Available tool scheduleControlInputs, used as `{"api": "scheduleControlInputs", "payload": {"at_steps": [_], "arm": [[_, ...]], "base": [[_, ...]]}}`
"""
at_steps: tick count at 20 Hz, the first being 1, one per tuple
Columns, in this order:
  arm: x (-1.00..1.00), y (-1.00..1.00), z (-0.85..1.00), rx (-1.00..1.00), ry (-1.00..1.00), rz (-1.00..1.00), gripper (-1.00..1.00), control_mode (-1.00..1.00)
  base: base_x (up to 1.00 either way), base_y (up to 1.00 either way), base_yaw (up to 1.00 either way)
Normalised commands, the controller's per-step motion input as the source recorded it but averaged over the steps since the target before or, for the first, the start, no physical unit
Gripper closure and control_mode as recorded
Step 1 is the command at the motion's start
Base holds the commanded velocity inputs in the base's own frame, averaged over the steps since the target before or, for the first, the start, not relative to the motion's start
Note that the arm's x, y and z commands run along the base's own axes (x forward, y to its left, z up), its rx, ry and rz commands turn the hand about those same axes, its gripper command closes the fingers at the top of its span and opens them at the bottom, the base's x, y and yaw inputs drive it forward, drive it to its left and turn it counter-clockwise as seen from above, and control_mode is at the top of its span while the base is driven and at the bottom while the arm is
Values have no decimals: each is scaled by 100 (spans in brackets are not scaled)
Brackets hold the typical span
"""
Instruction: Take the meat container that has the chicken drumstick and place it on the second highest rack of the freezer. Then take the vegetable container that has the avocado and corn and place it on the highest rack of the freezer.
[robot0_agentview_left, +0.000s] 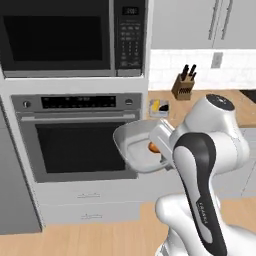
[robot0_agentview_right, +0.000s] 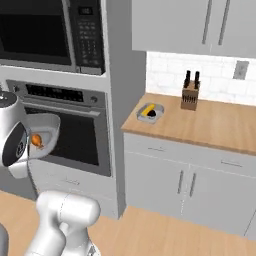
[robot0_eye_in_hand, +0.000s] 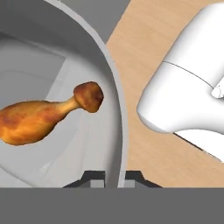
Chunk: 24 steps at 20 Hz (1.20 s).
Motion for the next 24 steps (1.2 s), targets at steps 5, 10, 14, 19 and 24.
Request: {"api": "scheduleControlInputs", "payload": {"at_steps": [5,10,14,19,24], "arm": [[0,0,0,0,0,0,100,100],[0,0,0,0,0,0,100,100],[0,0,0,0,0,0,100,100],[0,0,0,0,0,0,100,100],[0,0,0,0,0,0,100,100]], "base": [[37,100,61],[77,100,41],[100,89,17],[45,100,-8],[36,91,-32]]}}
